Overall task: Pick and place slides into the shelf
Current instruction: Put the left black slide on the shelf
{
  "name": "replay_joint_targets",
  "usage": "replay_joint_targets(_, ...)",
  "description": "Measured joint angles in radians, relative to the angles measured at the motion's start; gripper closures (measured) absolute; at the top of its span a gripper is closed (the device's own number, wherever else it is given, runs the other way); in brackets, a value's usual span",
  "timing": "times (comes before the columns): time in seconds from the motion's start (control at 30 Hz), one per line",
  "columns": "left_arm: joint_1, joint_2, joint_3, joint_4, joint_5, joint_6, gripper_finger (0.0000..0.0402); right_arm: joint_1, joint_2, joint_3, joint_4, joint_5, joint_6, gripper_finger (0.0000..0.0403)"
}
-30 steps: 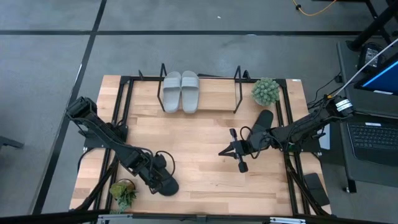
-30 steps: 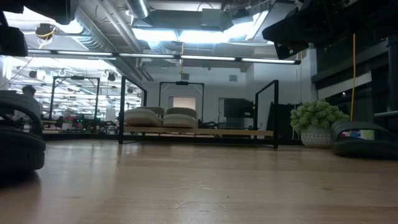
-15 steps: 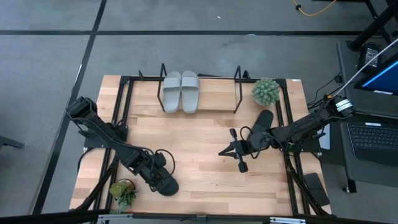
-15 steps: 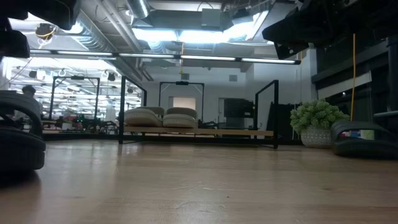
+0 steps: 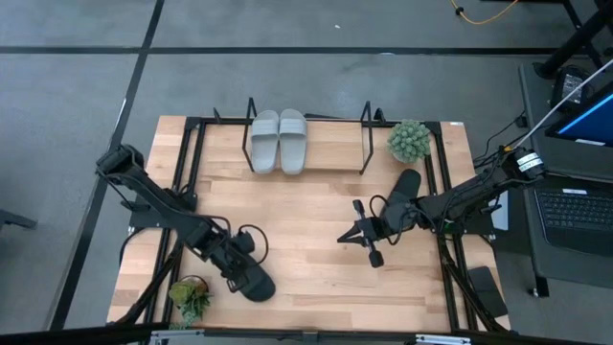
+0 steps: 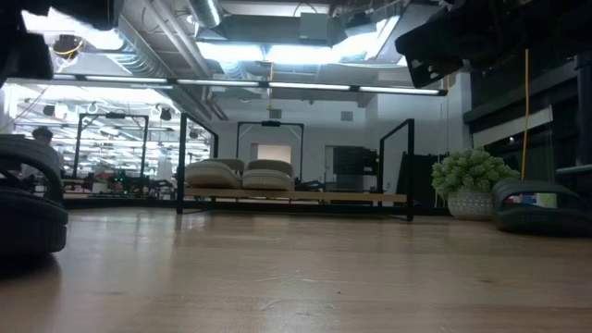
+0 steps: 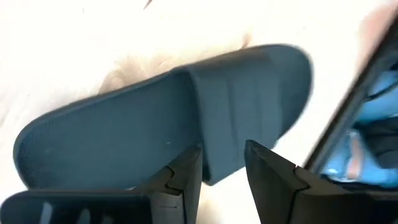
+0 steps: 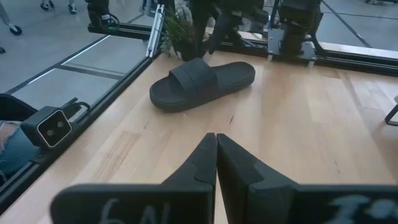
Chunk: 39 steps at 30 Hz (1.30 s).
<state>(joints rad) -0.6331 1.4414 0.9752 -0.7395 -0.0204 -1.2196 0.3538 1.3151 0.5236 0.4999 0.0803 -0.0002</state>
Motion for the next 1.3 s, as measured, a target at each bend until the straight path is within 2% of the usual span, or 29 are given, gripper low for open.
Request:
replay_joint_targets(0.23,0.0,-0.02,-0.007,0.018,-0.011,-0.002,0.0288,0.001,0.0,0.0,0.005,-0.003,0.0,0.0389)
replay_joint_targets(0.43,0.0,-0.031,-0.125,0.207,0.014,-0.008,0.03,0.004,0.0,0.0,0.005,-0.005,0.0,0.0389)
replay_joint_targets(0.63,0.007,-0.048,-0.197,0.237,0.023,-0.035,0.0325,0.019,0.0,0.0,0.011,-0.005,-0.001,0.0389)
replay_joint_targets(0.93,0.011,-0.063,-0.209,0.301,0.047,-0.034,0.0346,0.024,0.0,0.0,0.012,-0.004,-0.002,0.0389)
replay_joint_targets(1.3,0.011,-0.062,-0.208,0.361,0.064,-0.034,0.0352,0.024,0.0,0.0,0.012,-0.004,-0.003,0.0389)
